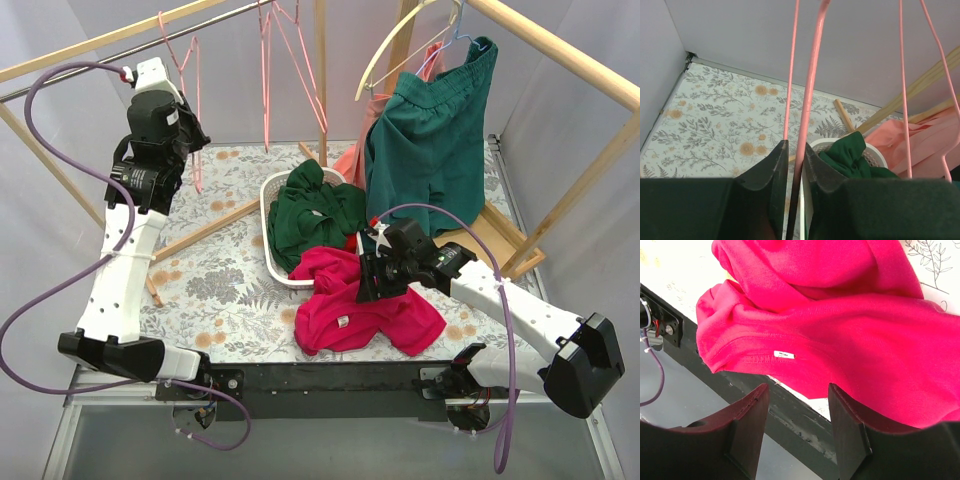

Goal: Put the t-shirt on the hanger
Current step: Pick up the hanger from the clothesline.

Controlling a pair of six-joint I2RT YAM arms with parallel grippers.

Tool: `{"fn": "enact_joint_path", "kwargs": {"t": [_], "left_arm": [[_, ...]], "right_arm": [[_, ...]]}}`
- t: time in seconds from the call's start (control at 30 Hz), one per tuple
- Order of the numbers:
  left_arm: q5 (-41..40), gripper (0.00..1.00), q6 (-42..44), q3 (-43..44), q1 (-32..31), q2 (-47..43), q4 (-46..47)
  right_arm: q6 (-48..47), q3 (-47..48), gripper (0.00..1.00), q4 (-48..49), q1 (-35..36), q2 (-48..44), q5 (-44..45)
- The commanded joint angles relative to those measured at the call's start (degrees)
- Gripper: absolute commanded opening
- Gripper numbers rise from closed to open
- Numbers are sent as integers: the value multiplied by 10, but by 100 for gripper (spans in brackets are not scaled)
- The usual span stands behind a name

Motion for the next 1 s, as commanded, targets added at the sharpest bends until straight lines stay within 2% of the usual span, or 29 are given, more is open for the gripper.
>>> {"fn": "enact_joint_path", "kwargs": {"t": [0.0,0.1,0.37,0.57,0.73,0.97], "left_arm": [[16,6,2,41,4,4,7],[20,0,4,61,3,9,10],[54,0,10,89,4,3,14],[92,0,16,49,4,-36,9],[146,0,32,-17,2,-104,13],[156,0,33,-92,-1,-188,-1]], "right_arm": [[-10,1,59,1,-1,0,-4],[-11,3,59,1,-1,3,-4],[-15,13,59,1,-1,6,2],[-15,15,59,2,-1,10,3],[-14,20,59,1,-1,10,6],[-10,24,59,1,-2,-6,19]]}}
